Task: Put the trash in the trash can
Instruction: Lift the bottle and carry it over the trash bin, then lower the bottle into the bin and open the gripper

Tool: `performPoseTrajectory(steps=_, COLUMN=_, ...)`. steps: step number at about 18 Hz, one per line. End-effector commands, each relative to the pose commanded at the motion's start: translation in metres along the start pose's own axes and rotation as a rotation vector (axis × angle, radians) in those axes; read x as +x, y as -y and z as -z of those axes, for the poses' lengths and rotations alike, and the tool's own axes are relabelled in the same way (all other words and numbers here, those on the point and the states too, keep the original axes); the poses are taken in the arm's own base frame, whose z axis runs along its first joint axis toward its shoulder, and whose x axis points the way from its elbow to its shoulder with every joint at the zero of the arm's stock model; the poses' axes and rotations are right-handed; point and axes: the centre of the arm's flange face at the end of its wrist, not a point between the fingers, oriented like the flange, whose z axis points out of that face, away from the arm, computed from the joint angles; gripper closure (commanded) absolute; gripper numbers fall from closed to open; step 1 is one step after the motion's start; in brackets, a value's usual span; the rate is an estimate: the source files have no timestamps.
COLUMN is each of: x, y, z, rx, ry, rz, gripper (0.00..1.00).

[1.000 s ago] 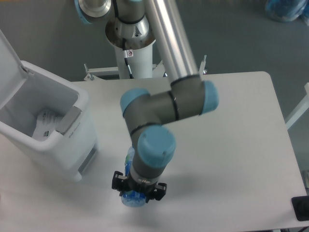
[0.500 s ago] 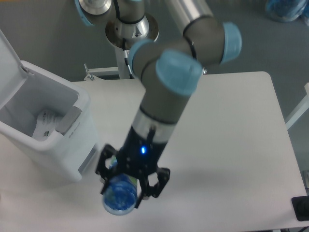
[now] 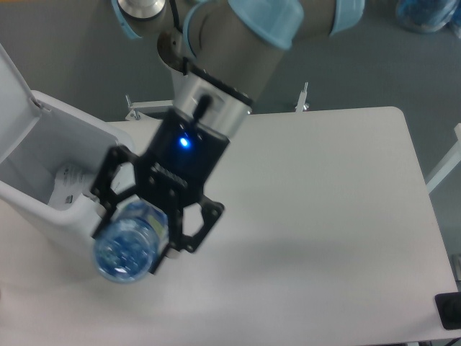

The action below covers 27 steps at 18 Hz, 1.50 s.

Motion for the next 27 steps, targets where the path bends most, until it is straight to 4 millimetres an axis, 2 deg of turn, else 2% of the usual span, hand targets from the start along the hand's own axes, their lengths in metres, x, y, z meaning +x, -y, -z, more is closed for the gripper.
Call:
performPoseTrajectory(steps=2, x=0.025, y=0.012, z=0.009, rx=0.035, ry=-0.047, rz=-0.023, gripper=0.44)
performPoseTrajectory(steps=4, x=0.048, y=0.014, z=0.012, rx=0.046, ry=-0.083, rz=-0.035, gripper=0.44)
performPoseTrajectory(steps=7, x=0.064, y=-0.002, z=0.008, rx=0.028, ry=-0.103, rz=-0.035, gripper=0.44)
performPoseTrajectory(steps=9, x=0.075, y=-0.019, z=-0.011, rx=0.002, ry=-0.139, rz=-0.046, gripper=0.44)
performPoseTrajectory(steps=11, x=0.086, y=-0.029, z=-0.017, rx=-0.010, ry=-0.157, rz=-0.057, gripper=0.44)
performPoseTrajectory(steps=13, x=0.088, y=-0.036, z=-0.023, rx=-0.021, ry=-0.168, rz=-0.049, gripper=0.44)
performPoseTrajectory(steps=16, x=0.103, y=-0.052, z=-0.039, rx=-0.045, ry=-0.203, rz=-0.060, gripper=0.44)
performPoseTrajectory(steps=21, x=0.099, y=-0.082, z=-0.052, rx=-0.074, ry=-0.223, rz=-0.069, gripper=0.42)
performPoseTrajectory(steps=24, x=0.105, y=-0.099, z=-0.052, rx=-0.083, ry=-0.234, rz=-0.103, gripper=0.42)
performPoseTrajectory(steps=26, x=0.109, y=-0.111, z=-0.052, rx=-0.089, ry=-0.242, rz=-0.125, gripper=0.39)
performPoseTrajectory(steps=27, x=0.111, y=-0.116, z=-0.053, rx=-0.093, ry=-0.246, rz=-0.130, gripper=0.34)
